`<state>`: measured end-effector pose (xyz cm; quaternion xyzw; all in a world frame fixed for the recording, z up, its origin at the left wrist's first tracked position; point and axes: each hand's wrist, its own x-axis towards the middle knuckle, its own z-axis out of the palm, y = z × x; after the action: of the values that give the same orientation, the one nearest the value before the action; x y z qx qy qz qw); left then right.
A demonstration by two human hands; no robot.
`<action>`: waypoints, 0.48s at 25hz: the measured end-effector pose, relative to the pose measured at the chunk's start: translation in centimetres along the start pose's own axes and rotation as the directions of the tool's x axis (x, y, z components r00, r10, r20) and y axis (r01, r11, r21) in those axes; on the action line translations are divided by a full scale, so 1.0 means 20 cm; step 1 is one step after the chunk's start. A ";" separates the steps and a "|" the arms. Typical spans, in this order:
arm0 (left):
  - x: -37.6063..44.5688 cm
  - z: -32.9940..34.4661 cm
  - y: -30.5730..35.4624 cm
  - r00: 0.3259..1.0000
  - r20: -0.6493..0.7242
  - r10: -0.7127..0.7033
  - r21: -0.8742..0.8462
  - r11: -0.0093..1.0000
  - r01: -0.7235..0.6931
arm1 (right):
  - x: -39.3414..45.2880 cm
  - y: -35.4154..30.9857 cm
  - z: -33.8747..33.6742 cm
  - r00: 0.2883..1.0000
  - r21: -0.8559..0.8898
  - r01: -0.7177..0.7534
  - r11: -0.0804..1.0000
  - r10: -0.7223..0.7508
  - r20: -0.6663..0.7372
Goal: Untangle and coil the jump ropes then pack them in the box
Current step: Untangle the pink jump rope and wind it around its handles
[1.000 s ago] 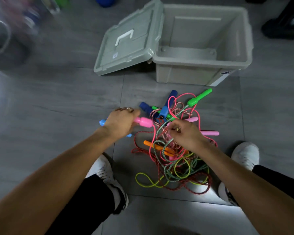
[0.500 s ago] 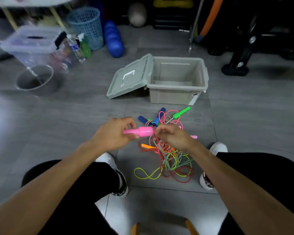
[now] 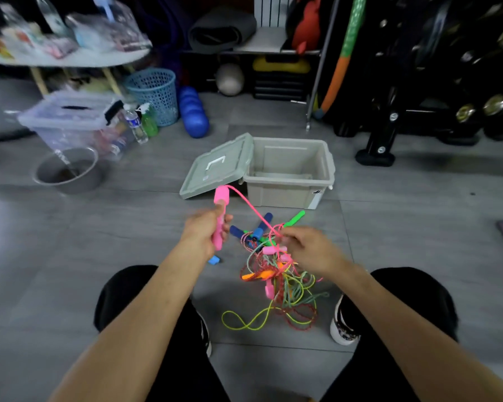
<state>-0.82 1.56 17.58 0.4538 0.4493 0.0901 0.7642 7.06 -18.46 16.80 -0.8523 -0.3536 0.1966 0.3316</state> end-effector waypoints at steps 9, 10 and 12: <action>-0.03 0.13 -0.05 0.988 -0.042 0.146 0.298 0.946 -0.127 | 0.11 -0.09 -0.26 0.980 0.090 0.051 0.995 -0.033 -0.198; -0.04 0.12 -0.06 0.981 -0.005 0.194 0.392 0.903 -0.176 | 0.11 -0.03 -0.23 0.986 0.118 0.013 0.993 0.006 -0.164; -0.06 0.12 -0.08 0.966 0.119 0.230 0.491 0.832 -0.258 | 0.12 0.06 -0.19 0.985 0.189 -0.038 0.981 0.068 -0.158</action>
<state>-0.12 -1.39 17.58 0.6927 0.3746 0.0545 0.6139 11.43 -18.97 18.29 -0.8401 -0.2826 0.1668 0.4319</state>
